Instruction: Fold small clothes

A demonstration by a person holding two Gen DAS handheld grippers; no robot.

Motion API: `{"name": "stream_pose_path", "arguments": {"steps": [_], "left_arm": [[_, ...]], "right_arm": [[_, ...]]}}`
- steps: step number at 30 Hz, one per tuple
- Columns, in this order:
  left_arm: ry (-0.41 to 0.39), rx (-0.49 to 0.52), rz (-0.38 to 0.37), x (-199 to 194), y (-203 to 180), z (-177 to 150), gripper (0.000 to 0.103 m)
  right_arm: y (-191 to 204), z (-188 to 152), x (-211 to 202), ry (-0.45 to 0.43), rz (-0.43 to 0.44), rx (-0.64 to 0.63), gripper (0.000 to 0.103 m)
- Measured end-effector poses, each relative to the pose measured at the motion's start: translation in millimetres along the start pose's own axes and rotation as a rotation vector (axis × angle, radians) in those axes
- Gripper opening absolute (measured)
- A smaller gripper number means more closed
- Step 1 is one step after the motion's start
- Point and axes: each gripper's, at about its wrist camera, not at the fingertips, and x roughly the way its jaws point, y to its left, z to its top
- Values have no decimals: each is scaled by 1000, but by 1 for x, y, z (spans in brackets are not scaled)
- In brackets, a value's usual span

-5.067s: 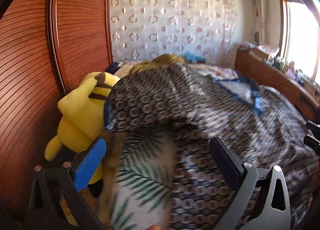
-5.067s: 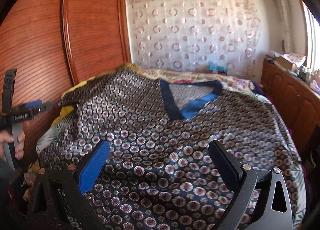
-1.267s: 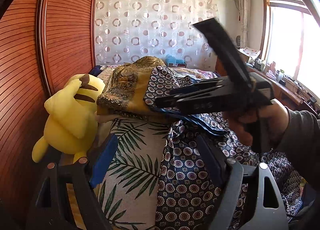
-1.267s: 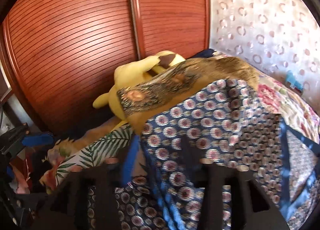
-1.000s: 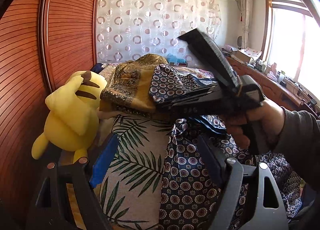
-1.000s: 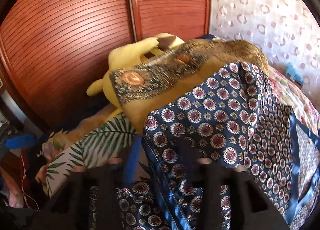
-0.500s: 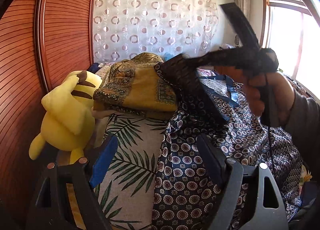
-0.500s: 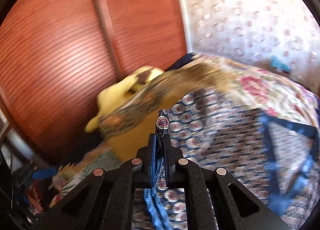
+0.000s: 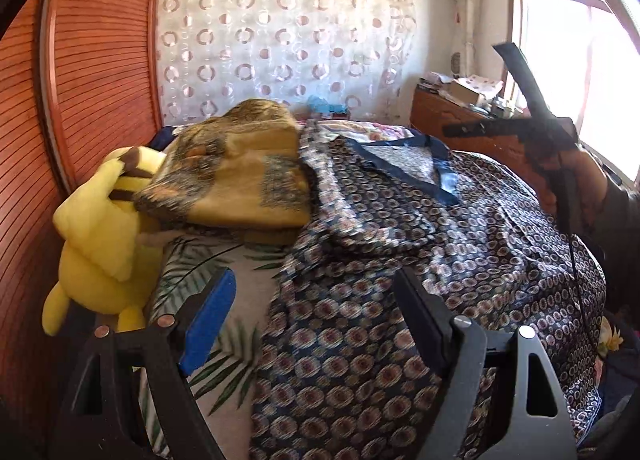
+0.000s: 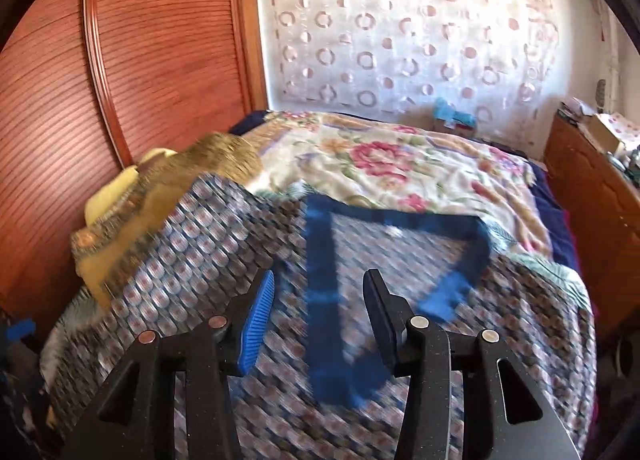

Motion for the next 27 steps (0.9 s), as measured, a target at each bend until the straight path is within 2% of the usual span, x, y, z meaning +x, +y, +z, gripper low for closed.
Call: {"name": "stream_pose_path", "arguments": {"steps": [1, 5, 11, 16, 22, 25, 27], "left_arm": [[4, 16, -8, 5, -7, 4, 82], [18, 57, -45, 22, -30, 17, 82], [63, 142, -94, 58, -77, 32, 82], [109, 176, -137, 84, -107, 39, 82], [161, 228, -134, 108, -131, 41, 82], [185, 247, -128, 117, -138, 41, 82], [201, 256, -126, 123, -141, 40, 82]], "right_arm": [[-6, -9, -18, 6, -9, 2, 48], [-23, -46, -42, 44, -57, -18, 48], [-40, -87, -53, 130, -119, -42, 48], [-61, -95, -67, 149, -128, 1, 48], [-76, -105, -60, 191, -91, 49, 48], [-82, -107, -62, 176, -96, 41, 49], [-82, -108, -64, 172, -100, 31, 55]]}}
